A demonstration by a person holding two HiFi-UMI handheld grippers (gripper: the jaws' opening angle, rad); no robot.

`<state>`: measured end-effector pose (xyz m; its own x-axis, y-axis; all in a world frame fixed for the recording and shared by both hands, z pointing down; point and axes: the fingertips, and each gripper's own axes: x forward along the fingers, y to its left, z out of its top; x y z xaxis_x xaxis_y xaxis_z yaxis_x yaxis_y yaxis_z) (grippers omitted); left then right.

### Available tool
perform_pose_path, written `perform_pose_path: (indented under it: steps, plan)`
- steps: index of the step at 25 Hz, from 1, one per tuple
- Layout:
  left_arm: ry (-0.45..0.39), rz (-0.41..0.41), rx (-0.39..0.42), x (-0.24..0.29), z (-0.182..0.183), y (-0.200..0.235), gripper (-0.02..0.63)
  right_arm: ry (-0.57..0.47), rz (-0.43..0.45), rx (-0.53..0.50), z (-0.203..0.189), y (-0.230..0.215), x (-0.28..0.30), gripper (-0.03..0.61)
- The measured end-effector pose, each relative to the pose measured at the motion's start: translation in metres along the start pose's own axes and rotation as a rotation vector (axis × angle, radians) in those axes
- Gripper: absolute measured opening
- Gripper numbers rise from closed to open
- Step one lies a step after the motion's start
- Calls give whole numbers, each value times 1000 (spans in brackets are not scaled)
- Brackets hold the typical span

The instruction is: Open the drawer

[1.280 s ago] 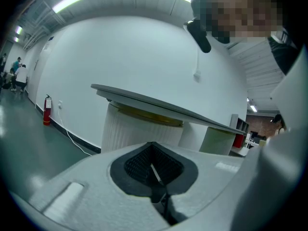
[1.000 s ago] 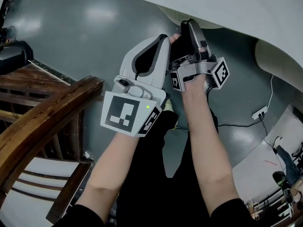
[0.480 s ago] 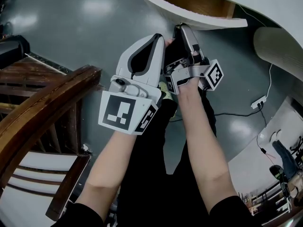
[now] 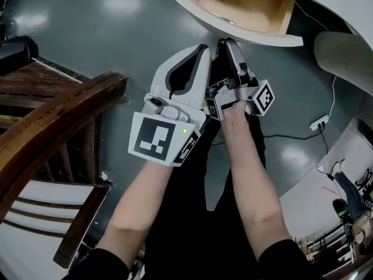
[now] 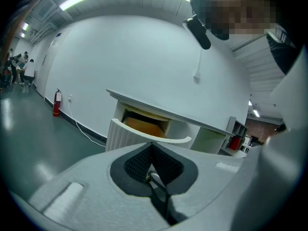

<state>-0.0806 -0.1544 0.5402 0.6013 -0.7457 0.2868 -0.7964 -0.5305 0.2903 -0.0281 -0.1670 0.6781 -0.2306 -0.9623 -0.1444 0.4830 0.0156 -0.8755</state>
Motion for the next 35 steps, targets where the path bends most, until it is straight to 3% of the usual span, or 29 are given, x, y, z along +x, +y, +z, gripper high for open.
perform_pose_path:
  steps: [13, 26, 30, 35]
  plan:
    - [8, 13, 0, -48, -3, -8, 6, 1, -35, 6, -33, -11, -46, 104]
    - [29, 22, -1, -59, 2, -9, 6, -27, -87, 30, -34, -18, -54, 106]
    - [45, 8, 3, -61, 2, -13, 6, 10, -112, 27, -46, -15, -59, 104]
    - [78, -8, 15, -63, 7, -19, 6, 102, -109, -41, -72, 19, -59, 46]
